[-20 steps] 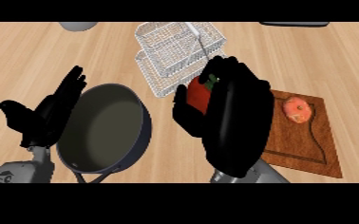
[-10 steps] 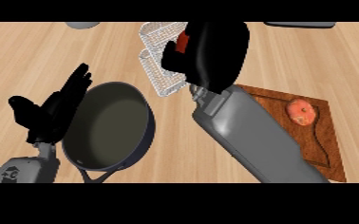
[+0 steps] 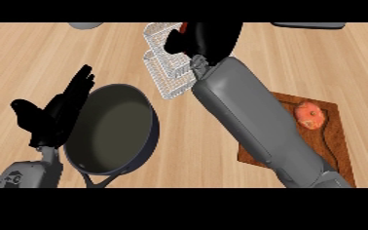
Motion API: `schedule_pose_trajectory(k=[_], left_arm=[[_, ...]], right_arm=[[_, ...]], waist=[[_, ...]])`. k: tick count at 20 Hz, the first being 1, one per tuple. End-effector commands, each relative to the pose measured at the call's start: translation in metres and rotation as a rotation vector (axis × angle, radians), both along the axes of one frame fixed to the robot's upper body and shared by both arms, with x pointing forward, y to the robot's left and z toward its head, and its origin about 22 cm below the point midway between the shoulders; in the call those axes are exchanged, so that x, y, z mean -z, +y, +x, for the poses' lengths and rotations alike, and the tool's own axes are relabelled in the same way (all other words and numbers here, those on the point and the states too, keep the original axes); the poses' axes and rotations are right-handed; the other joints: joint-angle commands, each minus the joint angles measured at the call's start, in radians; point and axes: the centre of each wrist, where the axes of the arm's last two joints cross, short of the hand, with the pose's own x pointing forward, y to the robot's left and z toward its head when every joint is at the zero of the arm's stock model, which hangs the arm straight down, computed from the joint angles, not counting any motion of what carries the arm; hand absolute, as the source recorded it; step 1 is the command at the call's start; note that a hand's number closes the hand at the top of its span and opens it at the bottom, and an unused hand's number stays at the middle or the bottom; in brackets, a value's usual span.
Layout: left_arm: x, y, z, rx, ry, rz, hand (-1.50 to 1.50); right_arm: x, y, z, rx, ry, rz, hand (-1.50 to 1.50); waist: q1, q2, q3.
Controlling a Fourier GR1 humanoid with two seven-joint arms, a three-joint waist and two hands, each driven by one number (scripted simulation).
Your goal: Pick the bell pepper from the cutting board and place it in the tiered basket
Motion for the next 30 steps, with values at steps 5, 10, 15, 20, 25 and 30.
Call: schedule_pose_trajectory(k=[5, 10, 15, 20, 25, 30], left_arm=[[0.011, 0.003, -0.007, 0.003, 0.057, -0.011, 0.0], [0.005, 0.002, -0.009, 0.019, 0.048, -0.002, 0.0], [0.01, -0.004, -0.005, 0.009, 0.035, -0.022, 0.0], [0.003, -0.004, 0.003, 0.019, 0.046, -0.012, 0.0], [0.004, 0.001, -0.007, 0.028, 0.042, -0.012, 0.0], [0.011, -0.003, 0.002, 0.014, 0.045, -0.023, 0.0]], right_arm=[[0.025, 0.009, 0.027, 0.172, 0.005, 0.088, 1.5], [0.03, 0.004, 0.045, 0.193, -0.011, 0.061, 1.5], [0.038, -0.006, 0.054, 0.194, -0.188, 0.123, 1.5], [0.029, -0.003, 0.067, 0.201, -0.162, 0.11, -1.5], [0.037, -0.009, 0.072, 0.208, -0.205, 0.15, -1.5], [0.017, -0.005, 0.07, 0.185, -0.336, 0.33, -1.5]], waist=[[0.0, 0.003, -0.004], [0.002, 0.003, -0.003], [-0.001, 0.01, -0.003], [0.015, 0.012, -0.004], [0.023, 0.009, -0.003], [0.0, 0.007, -0.003]])
